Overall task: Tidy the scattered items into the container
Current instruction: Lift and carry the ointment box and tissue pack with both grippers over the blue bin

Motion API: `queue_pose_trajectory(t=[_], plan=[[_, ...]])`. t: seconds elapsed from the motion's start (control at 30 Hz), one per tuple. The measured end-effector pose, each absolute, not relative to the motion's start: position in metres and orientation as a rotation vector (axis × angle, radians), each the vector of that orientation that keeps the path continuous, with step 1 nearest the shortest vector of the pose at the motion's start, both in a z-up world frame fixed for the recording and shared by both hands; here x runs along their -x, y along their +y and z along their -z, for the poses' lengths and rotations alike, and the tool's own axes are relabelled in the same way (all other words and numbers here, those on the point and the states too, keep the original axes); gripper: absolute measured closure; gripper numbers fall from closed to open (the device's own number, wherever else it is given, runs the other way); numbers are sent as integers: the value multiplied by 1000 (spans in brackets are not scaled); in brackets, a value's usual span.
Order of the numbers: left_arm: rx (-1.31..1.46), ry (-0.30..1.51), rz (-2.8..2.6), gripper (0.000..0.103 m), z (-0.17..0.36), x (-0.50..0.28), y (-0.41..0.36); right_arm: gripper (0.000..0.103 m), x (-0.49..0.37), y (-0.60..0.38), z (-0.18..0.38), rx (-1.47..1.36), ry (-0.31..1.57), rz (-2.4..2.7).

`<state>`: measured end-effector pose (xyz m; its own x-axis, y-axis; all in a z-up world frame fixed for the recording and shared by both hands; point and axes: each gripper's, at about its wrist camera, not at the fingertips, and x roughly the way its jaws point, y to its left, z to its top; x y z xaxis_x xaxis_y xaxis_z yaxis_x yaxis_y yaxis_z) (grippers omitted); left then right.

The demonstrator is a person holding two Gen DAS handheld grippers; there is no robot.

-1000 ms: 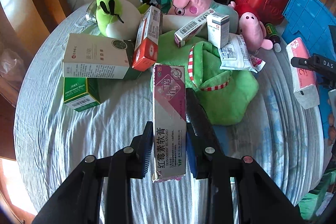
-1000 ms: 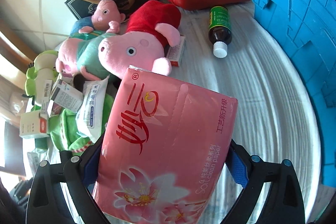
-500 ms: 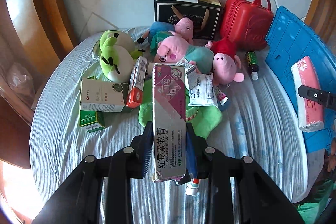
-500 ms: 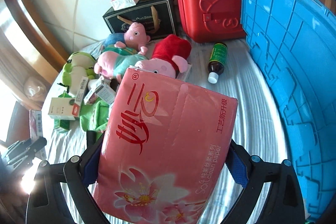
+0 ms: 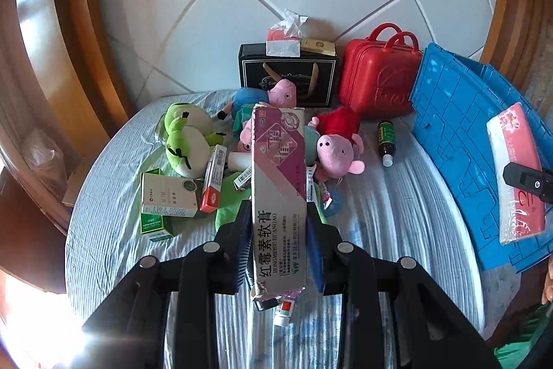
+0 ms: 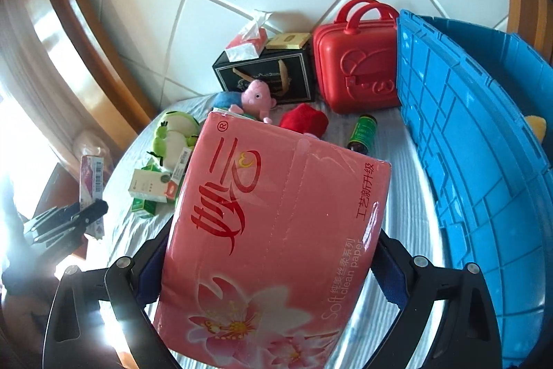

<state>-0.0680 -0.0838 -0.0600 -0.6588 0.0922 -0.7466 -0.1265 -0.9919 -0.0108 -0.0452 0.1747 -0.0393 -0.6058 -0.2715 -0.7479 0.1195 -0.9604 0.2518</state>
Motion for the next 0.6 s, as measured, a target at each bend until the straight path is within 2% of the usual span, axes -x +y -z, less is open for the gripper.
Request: queue_pose_trajectory(t=[0.6], plan=[[1071,143,-2808,74,-10,61,-10,5,17,229,-15,-1096,-247,2640]])
